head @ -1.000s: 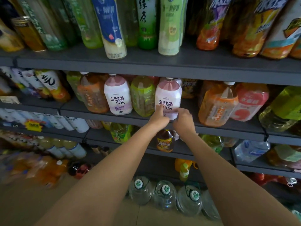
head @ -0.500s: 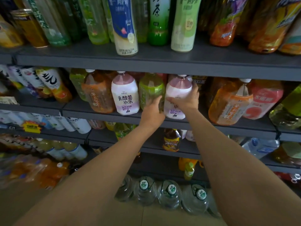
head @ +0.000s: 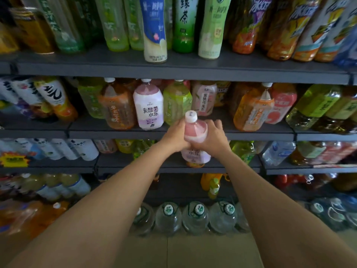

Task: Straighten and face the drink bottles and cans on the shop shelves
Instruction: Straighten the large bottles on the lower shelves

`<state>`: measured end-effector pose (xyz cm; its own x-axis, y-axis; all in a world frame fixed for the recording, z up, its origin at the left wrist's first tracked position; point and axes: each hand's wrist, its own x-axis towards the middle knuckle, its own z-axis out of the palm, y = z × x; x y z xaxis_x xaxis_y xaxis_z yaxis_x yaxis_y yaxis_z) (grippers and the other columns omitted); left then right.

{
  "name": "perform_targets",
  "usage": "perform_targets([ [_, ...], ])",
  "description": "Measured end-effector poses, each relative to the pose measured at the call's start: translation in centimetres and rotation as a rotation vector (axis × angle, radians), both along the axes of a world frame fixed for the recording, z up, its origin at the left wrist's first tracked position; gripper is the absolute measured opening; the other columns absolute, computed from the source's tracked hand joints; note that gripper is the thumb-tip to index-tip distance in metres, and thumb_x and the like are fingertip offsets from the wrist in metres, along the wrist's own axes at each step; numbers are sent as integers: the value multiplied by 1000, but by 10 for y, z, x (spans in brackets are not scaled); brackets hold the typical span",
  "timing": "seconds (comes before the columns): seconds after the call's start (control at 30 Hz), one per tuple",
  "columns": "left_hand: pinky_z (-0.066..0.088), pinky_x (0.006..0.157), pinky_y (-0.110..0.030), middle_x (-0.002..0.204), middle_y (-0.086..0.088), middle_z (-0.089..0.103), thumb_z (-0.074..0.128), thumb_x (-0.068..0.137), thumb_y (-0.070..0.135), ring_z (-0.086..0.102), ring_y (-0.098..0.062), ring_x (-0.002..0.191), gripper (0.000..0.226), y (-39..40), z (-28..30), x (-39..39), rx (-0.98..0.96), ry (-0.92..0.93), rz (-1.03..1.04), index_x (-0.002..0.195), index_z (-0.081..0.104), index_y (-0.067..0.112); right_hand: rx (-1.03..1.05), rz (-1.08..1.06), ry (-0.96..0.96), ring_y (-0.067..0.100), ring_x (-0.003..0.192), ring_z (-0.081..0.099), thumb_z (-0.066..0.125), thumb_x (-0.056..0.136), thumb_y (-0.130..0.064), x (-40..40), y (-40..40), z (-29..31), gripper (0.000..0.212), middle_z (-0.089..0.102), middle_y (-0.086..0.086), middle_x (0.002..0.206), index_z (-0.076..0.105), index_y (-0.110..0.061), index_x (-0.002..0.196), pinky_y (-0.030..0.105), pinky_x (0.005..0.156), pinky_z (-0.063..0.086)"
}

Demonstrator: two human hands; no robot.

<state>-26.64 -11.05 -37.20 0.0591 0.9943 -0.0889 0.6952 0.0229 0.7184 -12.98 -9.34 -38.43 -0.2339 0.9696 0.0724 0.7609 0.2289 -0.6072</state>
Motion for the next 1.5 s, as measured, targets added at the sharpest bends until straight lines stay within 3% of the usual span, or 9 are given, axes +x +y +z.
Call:
perform_targets([
  [0.07,45,98,-36,124,-6,56,74,62,15,54,-23,117,71,-19,3,-23,-74,-96,-15,128,48,16,-46,60,-38,15,111,36,84,58,-37,-17,-16,0,82,45,2,115,45,-14,126,33,99,41],
  [0.17,43,93,-27,118,-1,57,76,74,12,55,-17,110,59,-52,0,-67,-106,-232,82,128,51,14,-118,144,-110,19,115,42,87,55,-35,-53,-37,-1,89,40,4,122,43,-14,129,32,96,42],
  [0.27,44,88,-29,120,-10,61,76,76,15,58,-23,111,49,-81,-9,-105,-27,-287,244,121,58,8,-174,236,-161,20,114,45,87,57,-34,-94,-57,-7,90,35,4,127,40,-14,131,26,89,39],
  [0.4,43,85,-29,110,-14,61,77,73,20,58,-25,103,39,-112,-23,-146,33,-118,347,106,64,4,-221,300,-219,23,121,43,87,57,-37,-142,-84,-31,96,34,6,131,37,-12,134,33,99,40],
  [0.57,45,81,-33,104,-12,64,76,74,24,59,-25,99,36,-142,-36,-174,-9,9,383,100,64,3,-269,329,-266,26,115,50,88,55,-39,-179,-108,-54,96,31,5,130,37,-15,133,37,95,44],
  [0.83,43,79,-30,107,-11,64,74,74,24,59,-25,101,35,-162,-43,-184,-53,51,405,101,60,7,-239,352,-341,28,121,47,87,59,-36,-197,-128,-65,100,28,5,138,31,-17,139,42,96,45],
  [1.13,43,77,-32,106,-11,61,73,74,24,58,-25,98,29,-168,-28,-178,-29,94,404,96,58,9,-237,363,-345,29,117,49,85,60,-35,-200,-136,-57,86,36,5,127,36,-15,128,40,86,45],
  [1.33,42,71,-29,102,-9,63,70,76,26,60,-25,95,25,-170,-21,-164,-68,131,405,93,60,11,-274,461,-330,33,124,40,84,63,-30,-187,-135,-54,95,34,9,129,29,-19,139,44,100,41],
  [1.5,40,72,-30,103,-10,63,70,75,24,60,-28,98,24,-167,-25,-135,-78,199,352,93,61,10,-271,422,-352,32,126,37,83,64,-32,-162,-140,-59,97,32,10,136,28,-16,142,43,103,40],
])
